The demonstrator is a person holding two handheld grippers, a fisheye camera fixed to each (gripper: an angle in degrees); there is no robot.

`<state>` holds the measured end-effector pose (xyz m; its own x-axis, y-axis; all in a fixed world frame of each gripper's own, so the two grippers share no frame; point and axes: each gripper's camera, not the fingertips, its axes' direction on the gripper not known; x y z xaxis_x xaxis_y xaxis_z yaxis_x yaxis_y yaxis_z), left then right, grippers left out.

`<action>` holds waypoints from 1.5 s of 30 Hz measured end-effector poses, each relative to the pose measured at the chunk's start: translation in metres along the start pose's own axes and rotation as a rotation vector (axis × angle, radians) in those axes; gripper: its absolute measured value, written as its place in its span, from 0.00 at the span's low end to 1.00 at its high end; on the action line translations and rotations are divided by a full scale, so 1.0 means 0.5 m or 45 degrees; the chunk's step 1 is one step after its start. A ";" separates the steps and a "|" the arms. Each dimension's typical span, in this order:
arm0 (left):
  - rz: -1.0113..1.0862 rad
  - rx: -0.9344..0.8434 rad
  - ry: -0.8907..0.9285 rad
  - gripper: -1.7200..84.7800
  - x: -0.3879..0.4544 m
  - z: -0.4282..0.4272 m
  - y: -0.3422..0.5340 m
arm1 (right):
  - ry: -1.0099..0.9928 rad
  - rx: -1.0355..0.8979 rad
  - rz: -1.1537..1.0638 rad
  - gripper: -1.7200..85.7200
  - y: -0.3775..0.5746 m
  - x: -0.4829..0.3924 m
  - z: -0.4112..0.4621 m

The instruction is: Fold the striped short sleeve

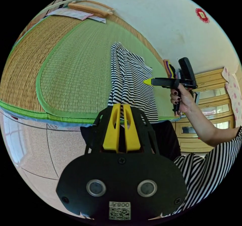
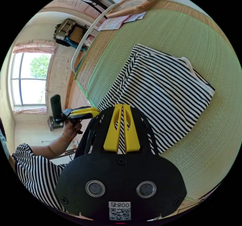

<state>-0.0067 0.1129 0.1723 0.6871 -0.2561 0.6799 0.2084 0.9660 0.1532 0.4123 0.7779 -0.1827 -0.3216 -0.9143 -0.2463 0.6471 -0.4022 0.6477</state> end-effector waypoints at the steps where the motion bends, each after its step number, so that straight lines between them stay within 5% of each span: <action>1: 0.003 0.002 -0.014 0.04 0.004 -0.009 -0.001 | -0.009 -0.010 -0.004 0.02 0.010 -0.002 0.010; 28: -0.028 0.180 0.045 0.02 0.115 -0.208 0.036 | -0.037 0.000 -0.019 0.02 -0.011 -0.019 0.244; 34: -0.054 0.014 -0.117 0.02 0.126 -0.183 0.006 | -0.079 0.084 -0.009 0.02 0.078 -0.013 0.235; 45: -0.046 -0.026 -0.069 0.02 0.172 -0.226 -0.008 | 0.046 0.006 0.095 0.02 0.417 0.038 0.323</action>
<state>0.1301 0.0828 0.1493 0.6406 -0.2878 0.7119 0.2466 0.9551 0.1642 0.4293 0.6847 0.0642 -0.2473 -0.9428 -0.2234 0.6650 -0.3329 0.6686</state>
